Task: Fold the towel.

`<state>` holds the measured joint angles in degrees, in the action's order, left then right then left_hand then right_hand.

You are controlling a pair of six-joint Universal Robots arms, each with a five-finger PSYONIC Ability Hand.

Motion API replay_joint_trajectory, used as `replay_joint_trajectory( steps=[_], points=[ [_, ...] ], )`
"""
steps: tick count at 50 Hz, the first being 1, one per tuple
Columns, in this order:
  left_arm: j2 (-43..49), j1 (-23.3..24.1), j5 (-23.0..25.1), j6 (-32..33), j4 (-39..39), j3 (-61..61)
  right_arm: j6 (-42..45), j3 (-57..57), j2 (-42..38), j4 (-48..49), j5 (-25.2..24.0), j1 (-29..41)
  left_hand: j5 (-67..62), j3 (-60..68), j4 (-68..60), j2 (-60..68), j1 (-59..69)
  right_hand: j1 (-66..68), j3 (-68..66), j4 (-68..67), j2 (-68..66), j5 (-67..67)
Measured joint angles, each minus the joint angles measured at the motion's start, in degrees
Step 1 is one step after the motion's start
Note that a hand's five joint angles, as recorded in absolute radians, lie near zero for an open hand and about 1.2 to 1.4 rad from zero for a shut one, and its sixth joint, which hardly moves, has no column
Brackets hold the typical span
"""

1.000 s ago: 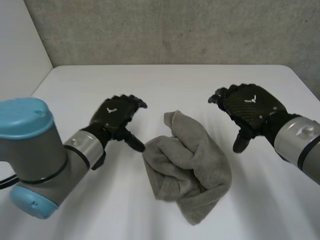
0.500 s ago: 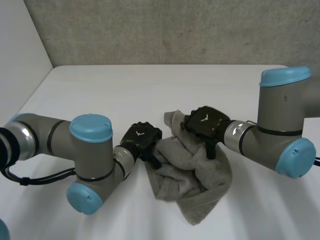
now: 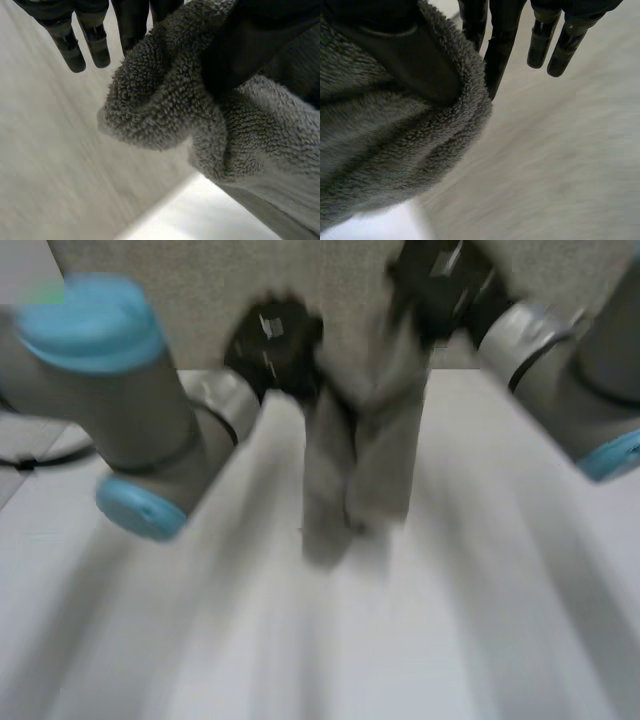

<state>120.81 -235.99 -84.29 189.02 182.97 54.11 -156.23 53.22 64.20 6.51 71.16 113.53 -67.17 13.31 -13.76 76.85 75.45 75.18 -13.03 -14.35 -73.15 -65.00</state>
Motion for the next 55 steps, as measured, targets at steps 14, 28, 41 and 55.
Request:
replay_joint_trajectory(
  steps=[14, 28, 41, 55],
  points=[
    [-16.9, -2.5, 0.8, 2.7, 3.5, 17.8, -7.6, 35.3, 19.0, 5.3, -4.1, -4.7, 0.8, 0.0, 0.0, -0.5, -0.4, 0.1, 0.0, 0.0, -0.5, -0.6],
    [-11.1, -1.9, 1.1, 14.5, 14.7, 50.8, 13.6, 57.0, 20.3, -10.6, -4.9, -8.2, 42.6, 0.0, 0.0, -40.4, -39.2, -52.8, 0.0, 0.0, 51.9, 56.4],
    [-10.2, -6.8, 2.1, 16.3, 17.6, 55.1, 12.6, 50.6, 22.0, -12.0, -5.4, -8.3, 44.9, 0.0, 0.0, -42.6, -41.0, -61.5, 0.0, 0.0, 58.7, 61.5],
    [-10.7, -8.5, 2.2, 16.1, 18.2, 57.5, 16.1, 33.3, 5.7, -15.0, -6.3, -0.9, 45.0, 0.0, 0.0, -42.8, -41.1, -61.7, 0.0, 0.0, 58.8, 61.5]
  ],
)
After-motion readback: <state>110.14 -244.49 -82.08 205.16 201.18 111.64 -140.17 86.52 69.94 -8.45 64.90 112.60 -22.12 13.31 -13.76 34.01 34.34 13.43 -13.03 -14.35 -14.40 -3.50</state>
